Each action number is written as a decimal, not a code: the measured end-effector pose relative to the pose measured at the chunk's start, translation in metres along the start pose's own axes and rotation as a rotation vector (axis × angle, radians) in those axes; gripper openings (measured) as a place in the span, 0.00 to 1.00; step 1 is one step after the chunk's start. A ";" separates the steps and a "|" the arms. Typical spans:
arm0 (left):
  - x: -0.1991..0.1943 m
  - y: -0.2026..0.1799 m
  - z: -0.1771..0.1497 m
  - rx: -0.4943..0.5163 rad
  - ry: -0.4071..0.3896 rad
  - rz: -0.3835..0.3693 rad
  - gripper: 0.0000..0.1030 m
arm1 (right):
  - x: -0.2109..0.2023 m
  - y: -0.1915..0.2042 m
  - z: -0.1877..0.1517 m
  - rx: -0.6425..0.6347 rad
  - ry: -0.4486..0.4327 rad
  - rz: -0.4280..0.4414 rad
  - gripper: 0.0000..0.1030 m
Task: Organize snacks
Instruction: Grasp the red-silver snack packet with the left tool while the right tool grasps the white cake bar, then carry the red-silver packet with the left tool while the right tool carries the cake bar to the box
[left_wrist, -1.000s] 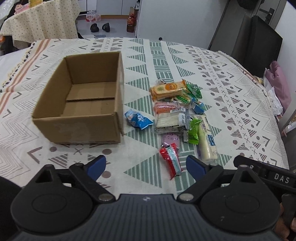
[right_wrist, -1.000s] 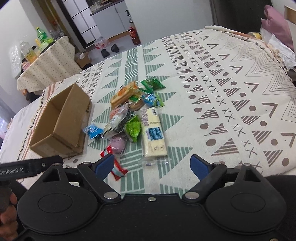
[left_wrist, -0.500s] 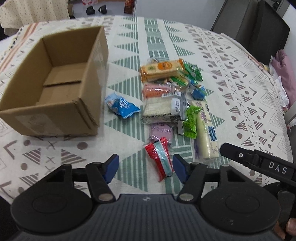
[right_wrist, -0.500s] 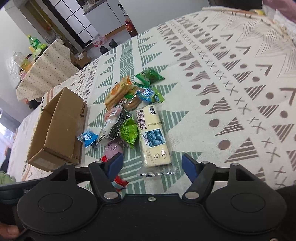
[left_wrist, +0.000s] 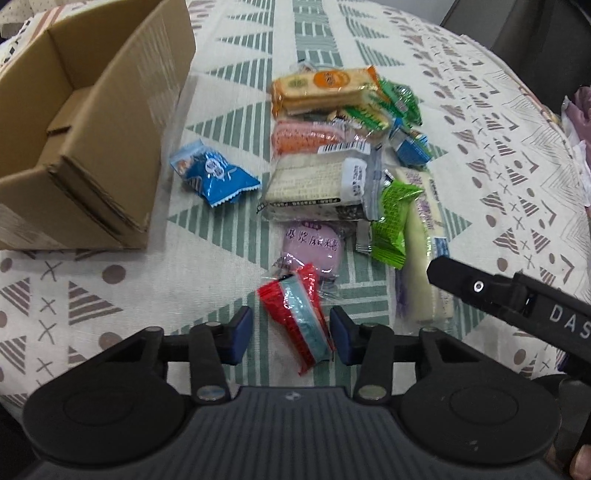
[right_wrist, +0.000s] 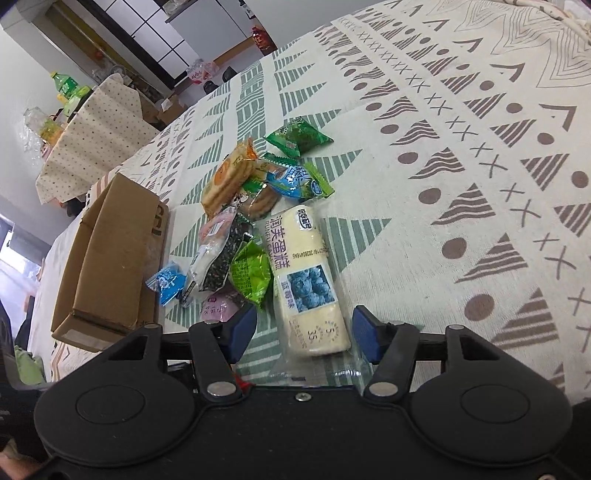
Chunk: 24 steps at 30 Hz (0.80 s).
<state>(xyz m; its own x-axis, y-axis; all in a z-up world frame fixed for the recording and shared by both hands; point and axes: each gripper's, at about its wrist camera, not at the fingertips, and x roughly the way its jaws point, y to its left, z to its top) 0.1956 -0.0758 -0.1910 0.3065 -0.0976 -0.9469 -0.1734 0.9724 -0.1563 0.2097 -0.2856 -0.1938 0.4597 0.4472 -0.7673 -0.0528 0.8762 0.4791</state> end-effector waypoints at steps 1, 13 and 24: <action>0.002 0.000 0.000 0.000 0.000 0.001 0.40 | 0.002 0.000 0.001 -0.001 0.000 0.000 0.56; 0.000 -0.005 0.004 0.023 -0.044 0.000 0.21 | 0.028 0.005 0.011 -0.047 0.021 -0.039 0.54; -0.029 -0.002 0.004 0.028 -0.117 -0.016 0.21 | 0.010 0.009 0.005 -0.040 0.011 -0.022 0.33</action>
<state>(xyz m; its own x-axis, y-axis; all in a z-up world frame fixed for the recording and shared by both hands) 0.1906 -0.0741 -0.1618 0.4163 -0.0897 -0.9048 -0.1415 0.9766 -0.1619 0.2179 -0.2743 -0.1952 0.4516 0.4296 -0.7820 -0.0786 0.8922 0.4448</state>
